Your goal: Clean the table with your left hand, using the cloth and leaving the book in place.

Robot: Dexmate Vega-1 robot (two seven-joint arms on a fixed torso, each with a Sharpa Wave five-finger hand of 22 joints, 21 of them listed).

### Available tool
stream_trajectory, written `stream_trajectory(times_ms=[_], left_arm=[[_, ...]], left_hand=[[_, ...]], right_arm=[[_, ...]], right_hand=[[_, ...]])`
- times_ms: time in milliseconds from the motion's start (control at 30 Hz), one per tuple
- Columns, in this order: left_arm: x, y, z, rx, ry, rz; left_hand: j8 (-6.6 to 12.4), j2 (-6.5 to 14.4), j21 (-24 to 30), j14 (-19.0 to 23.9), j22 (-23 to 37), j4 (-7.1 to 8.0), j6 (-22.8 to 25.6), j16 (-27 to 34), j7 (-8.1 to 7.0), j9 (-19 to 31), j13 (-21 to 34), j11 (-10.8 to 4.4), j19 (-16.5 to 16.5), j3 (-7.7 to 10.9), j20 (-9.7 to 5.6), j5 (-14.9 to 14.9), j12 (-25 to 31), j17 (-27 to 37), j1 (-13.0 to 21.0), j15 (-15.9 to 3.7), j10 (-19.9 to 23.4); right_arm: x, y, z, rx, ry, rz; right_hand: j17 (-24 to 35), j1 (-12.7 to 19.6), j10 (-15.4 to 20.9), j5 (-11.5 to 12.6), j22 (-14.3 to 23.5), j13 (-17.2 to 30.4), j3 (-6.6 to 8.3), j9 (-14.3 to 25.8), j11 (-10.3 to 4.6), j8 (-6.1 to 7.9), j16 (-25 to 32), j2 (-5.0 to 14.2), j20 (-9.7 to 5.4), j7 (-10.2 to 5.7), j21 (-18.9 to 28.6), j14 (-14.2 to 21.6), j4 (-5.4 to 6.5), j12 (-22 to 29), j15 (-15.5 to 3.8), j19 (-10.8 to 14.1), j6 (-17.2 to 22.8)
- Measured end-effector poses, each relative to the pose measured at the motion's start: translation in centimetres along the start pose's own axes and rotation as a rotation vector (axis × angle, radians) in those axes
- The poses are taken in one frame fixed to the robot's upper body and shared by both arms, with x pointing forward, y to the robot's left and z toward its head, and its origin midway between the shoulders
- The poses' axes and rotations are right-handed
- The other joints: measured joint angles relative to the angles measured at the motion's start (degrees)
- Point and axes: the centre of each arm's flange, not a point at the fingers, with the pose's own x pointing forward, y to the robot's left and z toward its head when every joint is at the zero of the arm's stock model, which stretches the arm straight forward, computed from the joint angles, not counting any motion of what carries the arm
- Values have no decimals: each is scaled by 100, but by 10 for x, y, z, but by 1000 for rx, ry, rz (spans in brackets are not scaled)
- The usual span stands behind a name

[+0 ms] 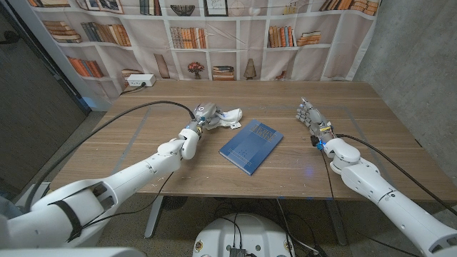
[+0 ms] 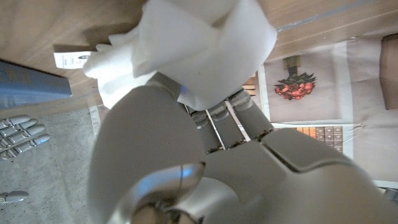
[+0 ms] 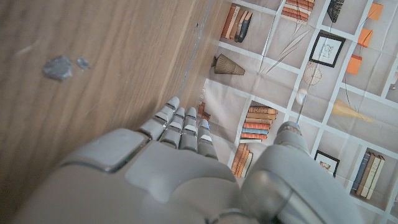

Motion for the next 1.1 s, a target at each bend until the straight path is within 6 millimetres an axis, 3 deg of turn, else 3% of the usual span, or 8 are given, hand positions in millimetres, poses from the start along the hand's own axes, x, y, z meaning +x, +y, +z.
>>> stream_trajectory(times_ms=[200, 400, 800, 833, 1100], left_arm=[[11, 1, 9, -6, -28, 4], [6, -1, 13, -14, -41, 1], [-37, -3, 0, -20, 42, -33], [-48, -1, -5, -15, 70, -37], [-83, 6, -14, -5, 175, -38]], left_hand=[[0, 0, 0, 0, 0, 0, 0, 0, 0, 0, -1, 1, 0, 0, 0, 0, -11, 27, 0, 0, 0], [0, 0, 0, 0, 0, -25, -1, 0, 0, 0, -3, 1, 0, 22, 0, 0, -12, 27, 1, 0, -1], [-17, -1, -1, 1, -6, -9, -1, 0, -1, -3, 10, 3, 0, 38, 1, 0, -17, 17, 1, 0, -3], [-7, -1, -1, 1, -7, -9, -1, 0, -1, -3, 9, 3, 0, 38, 1, 0, -17, 13, 1, 0, -3], [3, -1, -12, 1, -15, -9, -2, 0, -1, -2, 5, -12, -1, 37, 2, 0, -18, 9, 1, 1, 12]], right_arm=[[-2, -1, 2, -3, -3, -4], [-2, -1, 1, -4, 2, -3], [1, -1, 2, -9, 11, 12], [3, -1, 2, -11, 14, 16], [8, 1, 2, -15, 19, 36]], right_hand=[[0, 0, 0, 0, 0, 0, 0, 0, 0, 0, 0, 0, 0, 0, 0, 0, 0, 0, 0, 0, 0], [0, 0, 0, 1, 0, 0, 0, 0, 0, 0, 0, 0, 0, 0, 0, -1, 0, 0, -1, -1, 0], [0, 0, 0, 2, 0, 0, 0, 0, 0, 0, 0, 0, 1, 11, -45, -9, 0, 0, -9, -1, 12], [0, 0, 0, 2, 0, 0, 0, 0, 0, 0, 0, 0, 1, 11, -45, -9, 0, 0, -9, -1, 12], [0, 0, 0, 3, 0, 0, 0, 0, 0, 0, 0, 0, -20, 11, -45, -9, 0, 0, -9, 20, 11]])
